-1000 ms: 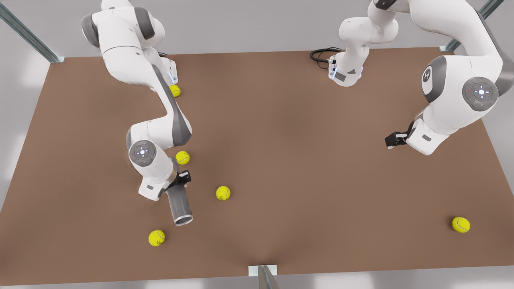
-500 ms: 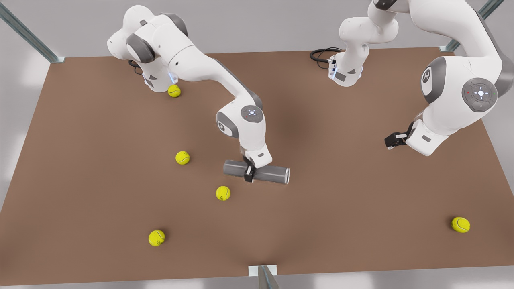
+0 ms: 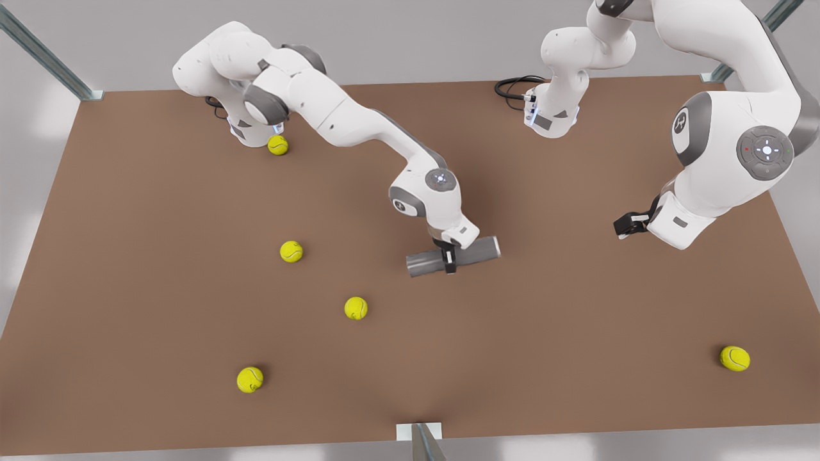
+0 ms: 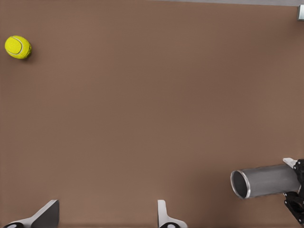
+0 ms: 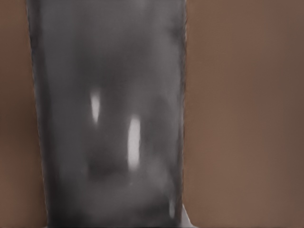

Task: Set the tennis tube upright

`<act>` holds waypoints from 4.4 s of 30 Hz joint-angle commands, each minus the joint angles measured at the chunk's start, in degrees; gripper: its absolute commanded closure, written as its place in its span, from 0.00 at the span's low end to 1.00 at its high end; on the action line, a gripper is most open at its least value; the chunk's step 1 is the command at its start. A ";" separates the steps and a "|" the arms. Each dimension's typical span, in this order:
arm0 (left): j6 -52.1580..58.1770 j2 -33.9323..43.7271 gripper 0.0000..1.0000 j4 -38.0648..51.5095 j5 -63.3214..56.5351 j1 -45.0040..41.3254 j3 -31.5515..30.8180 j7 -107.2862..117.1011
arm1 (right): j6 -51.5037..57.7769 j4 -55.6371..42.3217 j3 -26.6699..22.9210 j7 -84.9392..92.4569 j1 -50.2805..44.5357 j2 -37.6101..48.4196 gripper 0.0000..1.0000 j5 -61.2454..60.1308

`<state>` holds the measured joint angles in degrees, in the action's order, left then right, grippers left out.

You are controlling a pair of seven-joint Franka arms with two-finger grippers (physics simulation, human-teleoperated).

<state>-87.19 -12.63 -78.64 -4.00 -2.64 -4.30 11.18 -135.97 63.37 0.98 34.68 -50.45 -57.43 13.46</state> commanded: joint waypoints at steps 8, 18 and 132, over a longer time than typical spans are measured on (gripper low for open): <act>0.00 0.07 0.00 0.06 -0.04 0.00 -0.01 -0.02 | -4.82 0.00 -0.19 0.91 0.00 -2.07 0.00 0.43; 0.27 0.07 0.00 0.15 0.75 -0.08 -0.19 6.13 | 3.25 0.08 -0.10 0.82 0.18 7.41 0.00 -5.01; 10.97 -26.39 0.27 2.35 -45.28 -23.46 -1.42 105.89 | 65.49 9.05 -19.43 -34.42 38.06 43.72 0.00 -17.32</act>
<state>-102.61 -39.46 -76.37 -34.96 -25.87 -5.74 131.07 -70.51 72.53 -18.39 -0.42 -12.36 -13.72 -3.84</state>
